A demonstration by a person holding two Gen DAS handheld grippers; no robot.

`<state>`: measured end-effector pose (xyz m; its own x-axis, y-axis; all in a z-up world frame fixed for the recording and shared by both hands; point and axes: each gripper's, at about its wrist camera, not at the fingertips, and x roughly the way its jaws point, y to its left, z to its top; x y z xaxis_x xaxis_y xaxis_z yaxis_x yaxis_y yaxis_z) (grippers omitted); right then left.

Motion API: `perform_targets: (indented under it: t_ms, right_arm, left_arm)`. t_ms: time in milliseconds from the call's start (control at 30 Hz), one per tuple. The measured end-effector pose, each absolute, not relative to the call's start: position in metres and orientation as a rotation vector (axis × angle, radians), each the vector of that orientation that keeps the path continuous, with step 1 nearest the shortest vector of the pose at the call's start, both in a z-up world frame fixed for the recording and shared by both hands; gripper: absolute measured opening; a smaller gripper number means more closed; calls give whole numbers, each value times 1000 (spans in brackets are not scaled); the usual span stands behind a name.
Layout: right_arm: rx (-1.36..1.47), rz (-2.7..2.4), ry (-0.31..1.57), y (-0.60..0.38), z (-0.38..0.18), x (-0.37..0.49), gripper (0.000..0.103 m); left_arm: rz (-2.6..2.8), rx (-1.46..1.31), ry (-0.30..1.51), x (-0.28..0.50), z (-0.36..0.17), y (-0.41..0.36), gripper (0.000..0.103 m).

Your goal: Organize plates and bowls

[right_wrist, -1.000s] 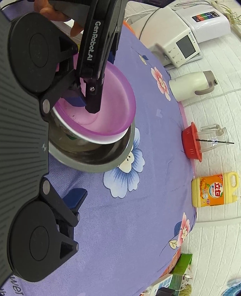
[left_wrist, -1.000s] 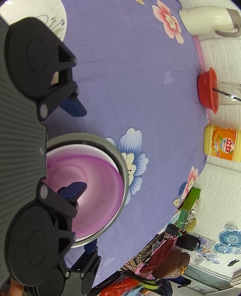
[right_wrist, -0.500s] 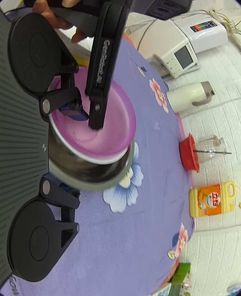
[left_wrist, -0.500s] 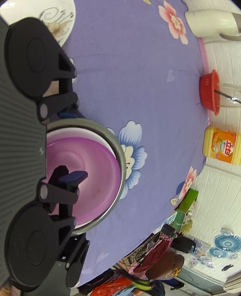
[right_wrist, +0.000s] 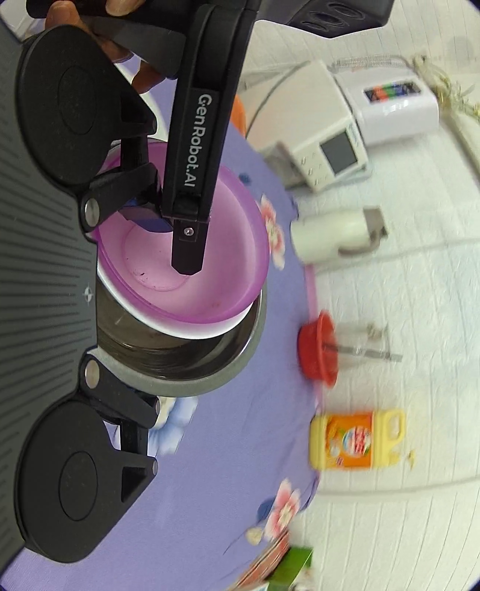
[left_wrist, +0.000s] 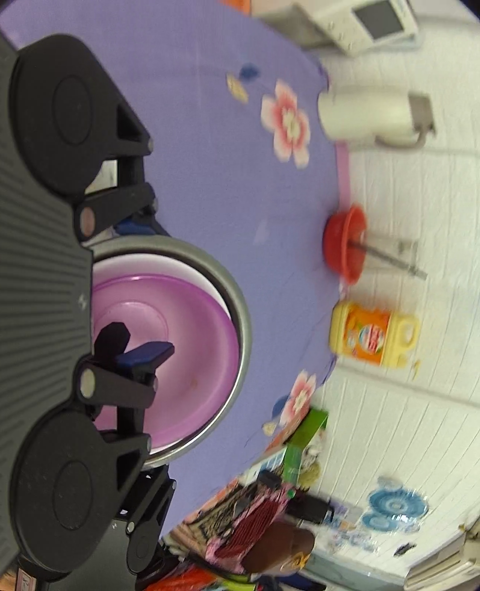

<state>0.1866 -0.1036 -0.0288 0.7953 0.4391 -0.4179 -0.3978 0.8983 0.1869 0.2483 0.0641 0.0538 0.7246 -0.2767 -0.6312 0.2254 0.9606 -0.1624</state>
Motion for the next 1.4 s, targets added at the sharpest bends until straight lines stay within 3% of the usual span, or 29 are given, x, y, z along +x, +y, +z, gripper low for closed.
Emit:
perform_targets:
  t_ms: [300, 600, 833, 967, 1400]
  right_arm:
    - [39, 653, 546, -20, -45, 171, 103]
    - [-2, 640, 632, 3, -69, 166, 103]
    - [-26, 644, 633, 9, -71, 169, 103]
    - [-34, 653, 631, 14, -70, 170, 103]
    - [-59, 612, 571, 19, -58, 165, 103]
  left_arm:
    - [-110, -145, 766, 197, 22, 149, 52]
    - [-132, -213, 803, 195, -14, 169, 52]
    - [-132, -205, 769, 193, -18, 171, 54]
    - [-122, -181, 709, 190, -15, 171, 67]
    - [-86, -216, 567, 185, 13, 184, 70]
